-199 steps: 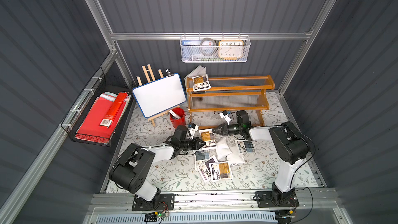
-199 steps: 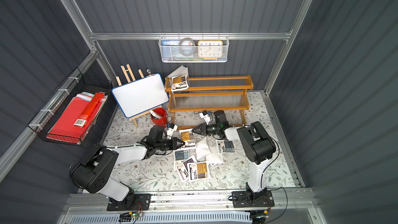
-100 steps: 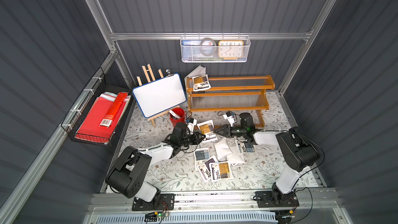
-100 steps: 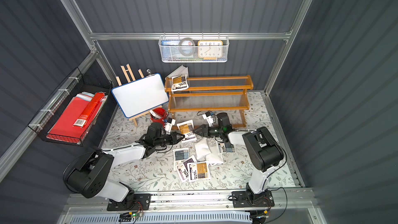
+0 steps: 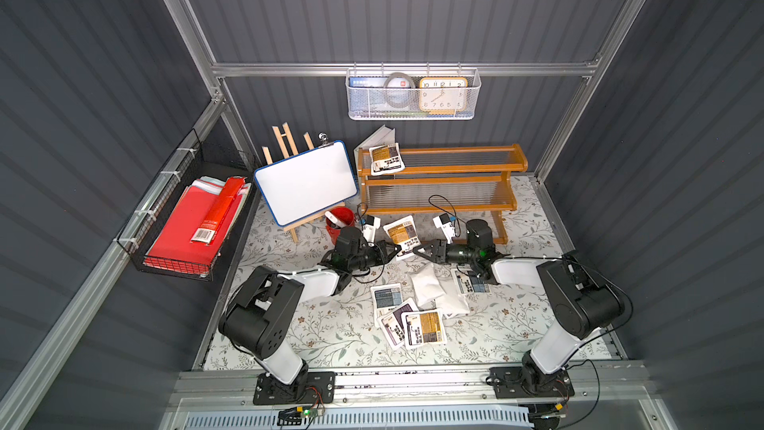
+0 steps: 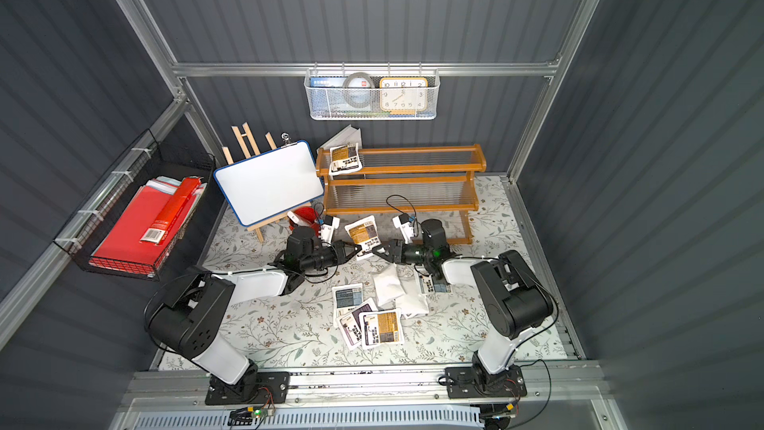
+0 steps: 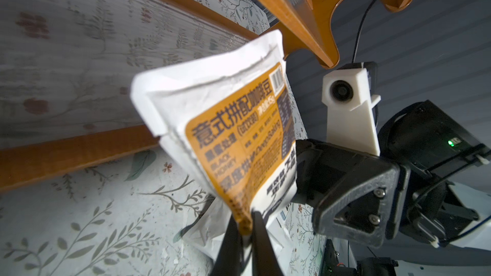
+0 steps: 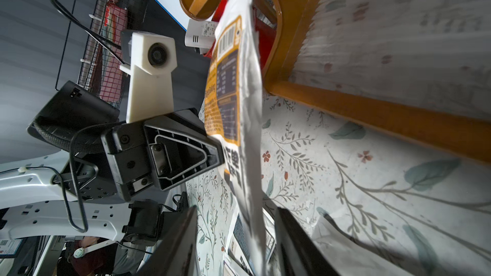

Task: Place the bagged coffee beans on the shelf by color
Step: Pick up the bagged coffee beans at the center of the board.

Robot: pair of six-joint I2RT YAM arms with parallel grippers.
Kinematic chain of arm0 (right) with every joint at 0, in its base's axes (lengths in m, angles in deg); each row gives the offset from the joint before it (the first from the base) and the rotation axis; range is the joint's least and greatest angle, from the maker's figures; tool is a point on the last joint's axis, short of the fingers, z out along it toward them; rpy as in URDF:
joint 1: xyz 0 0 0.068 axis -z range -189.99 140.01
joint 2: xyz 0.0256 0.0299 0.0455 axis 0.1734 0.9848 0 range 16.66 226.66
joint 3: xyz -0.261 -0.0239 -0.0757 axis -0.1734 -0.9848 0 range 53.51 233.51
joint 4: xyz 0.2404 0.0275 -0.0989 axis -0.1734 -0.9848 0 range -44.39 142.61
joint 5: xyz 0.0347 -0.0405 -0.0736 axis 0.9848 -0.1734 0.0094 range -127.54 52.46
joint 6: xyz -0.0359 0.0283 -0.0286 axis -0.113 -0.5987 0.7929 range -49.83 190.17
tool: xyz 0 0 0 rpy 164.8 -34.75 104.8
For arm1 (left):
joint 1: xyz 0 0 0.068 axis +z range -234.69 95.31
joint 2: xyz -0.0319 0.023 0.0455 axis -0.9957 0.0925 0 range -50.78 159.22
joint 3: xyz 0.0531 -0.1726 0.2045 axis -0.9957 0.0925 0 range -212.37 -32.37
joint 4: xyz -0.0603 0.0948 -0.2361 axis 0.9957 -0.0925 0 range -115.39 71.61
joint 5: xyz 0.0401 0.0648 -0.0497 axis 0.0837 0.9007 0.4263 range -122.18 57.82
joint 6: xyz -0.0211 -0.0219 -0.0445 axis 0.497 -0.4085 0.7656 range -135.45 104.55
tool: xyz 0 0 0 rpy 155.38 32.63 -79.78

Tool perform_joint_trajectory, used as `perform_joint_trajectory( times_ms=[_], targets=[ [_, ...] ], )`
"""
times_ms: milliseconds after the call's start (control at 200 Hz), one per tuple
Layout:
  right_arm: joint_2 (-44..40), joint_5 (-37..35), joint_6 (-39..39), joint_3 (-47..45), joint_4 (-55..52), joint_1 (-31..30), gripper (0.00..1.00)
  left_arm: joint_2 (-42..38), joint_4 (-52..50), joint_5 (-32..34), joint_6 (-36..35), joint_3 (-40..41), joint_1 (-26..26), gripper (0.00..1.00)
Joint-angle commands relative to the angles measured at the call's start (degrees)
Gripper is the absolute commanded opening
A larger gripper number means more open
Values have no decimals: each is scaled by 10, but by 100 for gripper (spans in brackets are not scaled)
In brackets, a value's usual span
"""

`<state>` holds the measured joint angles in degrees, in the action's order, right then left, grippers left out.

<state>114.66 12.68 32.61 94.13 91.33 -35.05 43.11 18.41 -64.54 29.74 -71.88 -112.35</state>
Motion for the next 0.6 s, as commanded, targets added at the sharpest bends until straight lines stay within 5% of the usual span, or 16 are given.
perform_joint_trajectory(
  times_ms=[0, 270, 475, 595],
  targets=[
    [1, 1, -29, -10, 58, 3, 48, 11, 25, -19, 14, -12, 5, 0],
    [20, 14, -76, -15, 135, 2, 26, 23, 44, -39, 27, -19, 4, 0],
    [29, 11, -84, -15, 146, 2, 24, 27, 71, -56, 37, -17, 4, 0],
    [41, 12, -98, -10, 166, 0, 6, 28, 71, -63, 37, -18, 4, 0]
  ],
)
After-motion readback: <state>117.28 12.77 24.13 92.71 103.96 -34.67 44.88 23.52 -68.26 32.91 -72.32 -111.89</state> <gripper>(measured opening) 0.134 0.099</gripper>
